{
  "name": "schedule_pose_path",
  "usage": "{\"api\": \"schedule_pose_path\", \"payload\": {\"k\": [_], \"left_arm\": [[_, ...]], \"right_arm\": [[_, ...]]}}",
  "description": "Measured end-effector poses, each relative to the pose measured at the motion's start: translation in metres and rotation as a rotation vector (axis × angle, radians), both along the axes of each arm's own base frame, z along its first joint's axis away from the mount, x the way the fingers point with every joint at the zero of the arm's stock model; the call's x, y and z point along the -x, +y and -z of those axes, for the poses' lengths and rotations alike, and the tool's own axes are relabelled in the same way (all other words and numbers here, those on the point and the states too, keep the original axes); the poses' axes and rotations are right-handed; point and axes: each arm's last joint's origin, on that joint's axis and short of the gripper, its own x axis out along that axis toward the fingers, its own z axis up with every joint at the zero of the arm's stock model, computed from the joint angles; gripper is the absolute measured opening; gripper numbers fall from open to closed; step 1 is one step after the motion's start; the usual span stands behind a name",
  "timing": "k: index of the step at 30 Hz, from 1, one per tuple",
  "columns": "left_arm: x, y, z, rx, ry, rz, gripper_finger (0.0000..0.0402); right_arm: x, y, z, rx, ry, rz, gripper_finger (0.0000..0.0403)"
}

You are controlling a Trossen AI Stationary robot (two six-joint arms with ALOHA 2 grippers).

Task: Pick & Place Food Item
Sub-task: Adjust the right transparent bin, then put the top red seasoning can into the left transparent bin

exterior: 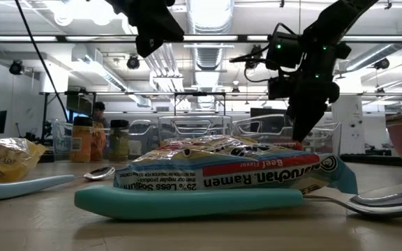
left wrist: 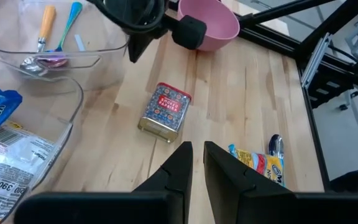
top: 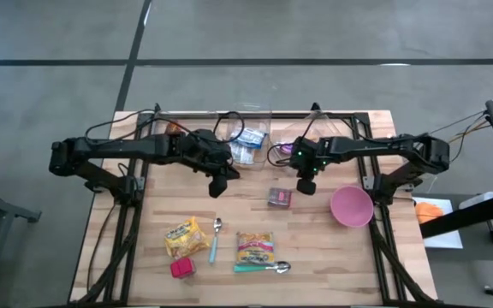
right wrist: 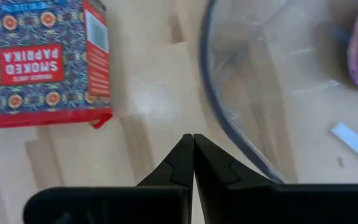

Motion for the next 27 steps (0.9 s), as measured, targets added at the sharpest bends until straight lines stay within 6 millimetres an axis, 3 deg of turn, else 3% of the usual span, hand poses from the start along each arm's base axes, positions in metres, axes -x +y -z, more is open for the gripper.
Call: {"api": "schedule_pose_path", "payload": {"k": [11, 17, 27], "left_arm": [[0.0, 0.0, 0.0, 0.003, 0.001, -0.002, 0.0049], [0.0, 0.0, 0.0, 0.006, 0.006, -0.004, 0.0049], [0.0, 0.0, 0.0, 0.009, 0.007, -0.007, 0.0049]], "right_arm": [[-0.033, -0.008, 0.006, -0.005, -0.077, -0.004, 0.0008], [-0.039, -0.012, 0.007, 0.025, -0.065, 0.019, 0.0008], [-0.023, 0.0, -0.035, -0.065, -0.205, -0.043, 0.0015]]}}
